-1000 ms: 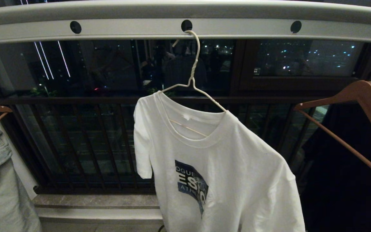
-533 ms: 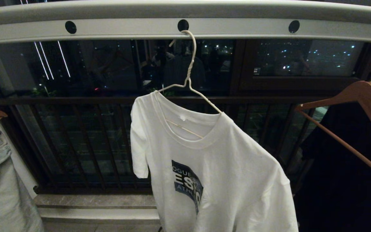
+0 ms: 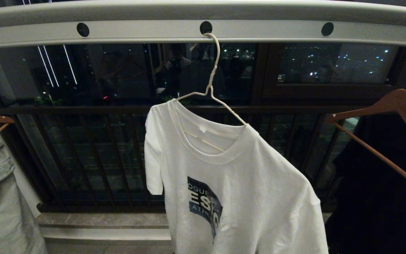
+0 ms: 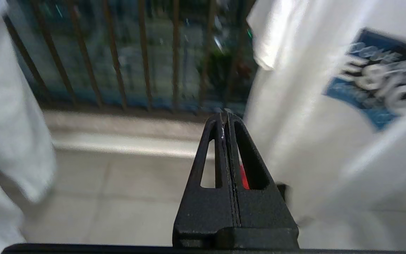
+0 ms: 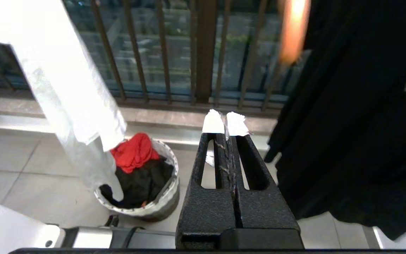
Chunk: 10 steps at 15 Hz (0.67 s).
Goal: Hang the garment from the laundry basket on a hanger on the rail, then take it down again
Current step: Take the clothes off the clothes rack
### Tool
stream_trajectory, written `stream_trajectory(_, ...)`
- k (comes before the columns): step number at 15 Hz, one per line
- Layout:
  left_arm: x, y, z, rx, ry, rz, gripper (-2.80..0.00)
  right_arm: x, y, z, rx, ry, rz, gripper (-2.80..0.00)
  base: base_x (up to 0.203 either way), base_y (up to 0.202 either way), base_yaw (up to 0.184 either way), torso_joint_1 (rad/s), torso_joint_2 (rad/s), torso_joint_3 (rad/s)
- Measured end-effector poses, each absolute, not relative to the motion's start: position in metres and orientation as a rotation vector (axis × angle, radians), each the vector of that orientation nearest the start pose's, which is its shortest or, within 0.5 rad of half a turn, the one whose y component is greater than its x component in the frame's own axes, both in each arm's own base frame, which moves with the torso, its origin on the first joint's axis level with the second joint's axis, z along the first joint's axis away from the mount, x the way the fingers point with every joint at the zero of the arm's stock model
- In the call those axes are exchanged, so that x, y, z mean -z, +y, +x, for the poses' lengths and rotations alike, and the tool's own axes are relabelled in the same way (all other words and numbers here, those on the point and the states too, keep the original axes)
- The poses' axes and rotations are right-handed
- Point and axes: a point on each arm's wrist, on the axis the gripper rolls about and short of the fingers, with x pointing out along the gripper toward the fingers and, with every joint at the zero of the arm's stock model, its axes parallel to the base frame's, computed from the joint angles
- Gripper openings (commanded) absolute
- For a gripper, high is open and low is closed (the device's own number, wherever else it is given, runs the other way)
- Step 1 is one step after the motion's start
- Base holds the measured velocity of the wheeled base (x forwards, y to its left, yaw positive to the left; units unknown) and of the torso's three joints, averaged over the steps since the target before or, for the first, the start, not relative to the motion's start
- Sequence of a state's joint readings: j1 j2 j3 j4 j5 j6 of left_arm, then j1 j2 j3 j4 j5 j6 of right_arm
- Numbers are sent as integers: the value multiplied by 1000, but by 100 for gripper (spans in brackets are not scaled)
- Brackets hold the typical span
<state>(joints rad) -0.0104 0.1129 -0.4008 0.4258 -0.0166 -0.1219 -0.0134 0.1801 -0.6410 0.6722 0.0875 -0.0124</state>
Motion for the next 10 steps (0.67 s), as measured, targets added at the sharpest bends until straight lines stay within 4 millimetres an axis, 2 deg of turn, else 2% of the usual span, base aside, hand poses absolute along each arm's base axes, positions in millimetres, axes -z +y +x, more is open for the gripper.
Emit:
stream_trajectory(2, -121, 0, -44, 12, 74, -68, -280, -157, 3, -72, -87, 168, -12, -280, 0, 0, 0, 0, 0, 0)
stream_trajectory(6, -97, 0, -29, 2, -44, 58, -280, -123, 1, -48, -48, 17, -60, -280, 0, 0, 0, 0, 0, 0)
stream_trajectory(10, -86, 0, -26, 2, -27, 143, -280, -93, 1, -31, -36, -11, -111, -280, 0, 0, 0, 0, 0, 0)
